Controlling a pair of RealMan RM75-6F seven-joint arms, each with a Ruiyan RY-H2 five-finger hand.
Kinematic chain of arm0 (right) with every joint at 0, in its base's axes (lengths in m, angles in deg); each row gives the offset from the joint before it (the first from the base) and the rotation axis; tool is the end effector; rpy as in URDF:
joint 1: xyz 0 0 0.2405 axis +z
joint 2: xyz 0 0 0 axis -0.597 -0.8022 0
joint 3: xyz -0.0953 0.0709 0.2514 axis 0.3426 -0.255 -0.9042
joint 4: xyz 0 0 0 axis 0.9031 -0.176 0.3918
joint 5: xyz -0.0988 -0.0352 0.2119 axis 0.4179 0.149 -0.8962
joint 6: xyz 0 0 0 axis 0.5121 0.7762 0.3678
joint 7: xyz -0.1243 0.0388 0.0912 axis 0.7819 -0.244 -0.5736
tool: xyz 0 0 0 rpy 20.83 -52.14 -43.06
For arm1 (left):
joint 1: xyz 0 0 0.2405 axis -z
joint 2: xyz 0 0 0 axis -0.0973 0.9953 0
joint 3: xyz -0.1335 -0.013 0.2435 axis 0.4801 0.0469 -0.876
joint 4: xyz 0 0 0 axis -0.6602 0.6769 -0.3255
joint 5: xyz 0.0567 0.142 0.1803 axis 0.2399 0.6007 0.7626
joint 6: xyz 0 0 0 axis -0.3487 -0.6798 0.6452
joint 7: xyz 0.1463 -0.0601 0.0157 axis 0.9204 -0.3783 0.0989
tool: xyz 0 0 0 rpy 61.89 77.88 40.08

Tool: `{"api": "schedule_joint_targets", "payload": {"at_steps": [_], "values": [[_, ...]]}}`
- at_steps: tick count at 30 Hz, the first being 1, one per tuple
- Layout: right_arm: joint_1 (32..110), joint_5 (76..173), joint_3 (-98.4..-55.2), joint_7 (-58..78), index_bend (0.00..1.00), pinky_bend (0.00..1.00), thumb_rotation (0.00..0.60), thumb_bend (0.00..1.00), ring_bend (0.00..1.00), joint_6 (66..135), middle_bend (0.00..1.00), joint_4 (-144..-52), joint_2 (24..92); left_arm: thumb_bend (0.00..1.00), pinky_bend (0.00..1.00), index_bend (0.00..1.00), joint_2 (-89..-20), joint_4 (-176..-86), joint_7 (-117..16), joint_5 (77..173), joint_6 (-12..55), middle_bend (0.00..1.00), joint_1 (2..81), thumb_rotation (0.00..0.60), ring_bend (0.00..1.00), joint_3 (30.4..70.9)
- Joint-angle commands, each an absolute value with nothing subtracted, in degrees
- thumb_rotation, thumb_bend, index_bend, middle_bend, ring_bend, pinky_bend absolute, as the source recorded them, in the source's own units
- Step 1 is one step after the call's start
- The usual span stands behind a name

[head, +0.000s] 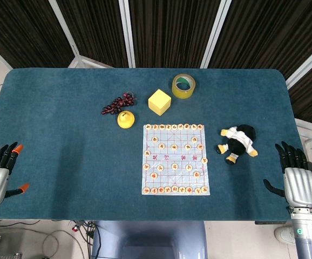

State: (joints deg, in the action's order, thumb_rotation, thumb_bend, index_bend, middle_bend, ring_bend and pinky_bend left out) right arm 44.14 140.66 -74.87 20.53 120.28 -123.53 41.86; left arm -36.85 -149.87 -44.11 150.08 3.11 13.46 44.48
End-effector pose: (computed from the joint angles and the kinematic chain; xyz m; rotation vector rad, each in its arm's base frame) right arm -0.3062 -0.2322 0.1317 1.2822 -0.9145 0.9411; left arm -0.3336 0.2142 0.1282 -1.4823 -0.8192 -0.8344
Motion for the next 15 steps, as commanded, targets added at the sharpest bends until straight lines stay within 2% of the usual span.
{"api": "schedule_joint_targets", "payload": {"at_steps": [1, 2, 7, 12, 15], "values": [[45.0, 140.5, -75.9, 21.8, 0.00, 0.02, 0.600, 0.27, 0.03, 120.2, 0.02, -125.0, 41.5, 0.00, 0.00, 0.00, -36.9, -149.8, -43.8, 149.9, 3.4, 0.00, 13.6, 0.600, 0.00, 44.5], [45.6, 140.2, -76.4, 22.5, 0.00, 0.07, 0.600, 0.27, 0.08, 119.8, 0.07, -125.4, 41.4, 0.00, 0.00, 0.00, -37.0, -149.8, -43.6, 149.9, 3.5, 0.00, 13.6, 0.600, 0.00, 44.5], [50.3, 136.0, -80.3, 26.3, 0.02, 0.53, 0.600, 0.27, 0.51, 115.1, 0.50, -128.3, 40.9, 0.00, 0.00, 0.00, -37.1, -149.7, -43.3, 149.5, 3.8, 0.00, 13.7, 0.600, 0.00, 44.6], [56.6, 128.8, -83.9, 32.9, 0.16, 0.73, 0.600, 0.27, 0.81, 108.3, 0.78, -130.5, 41.6, 0.00, 0.00, 0.00, -37.0, -149.8, -43.5, 149.3, 4.0, 0.00, 13.8, 0.600, 0.00, 44.6], [60.3, 122.7, -85.0, 36.8, 0.22, 0.81, 0.600, 0.27, 0.93, 104.3, 0.91, -131.5, 42.9, 0.00, 0.00, 0.00, -37.1, -149.8, -43.4, 149.2, 4.2, 0.00, 13.9, 0.600, 0.00, 44.6]]}}
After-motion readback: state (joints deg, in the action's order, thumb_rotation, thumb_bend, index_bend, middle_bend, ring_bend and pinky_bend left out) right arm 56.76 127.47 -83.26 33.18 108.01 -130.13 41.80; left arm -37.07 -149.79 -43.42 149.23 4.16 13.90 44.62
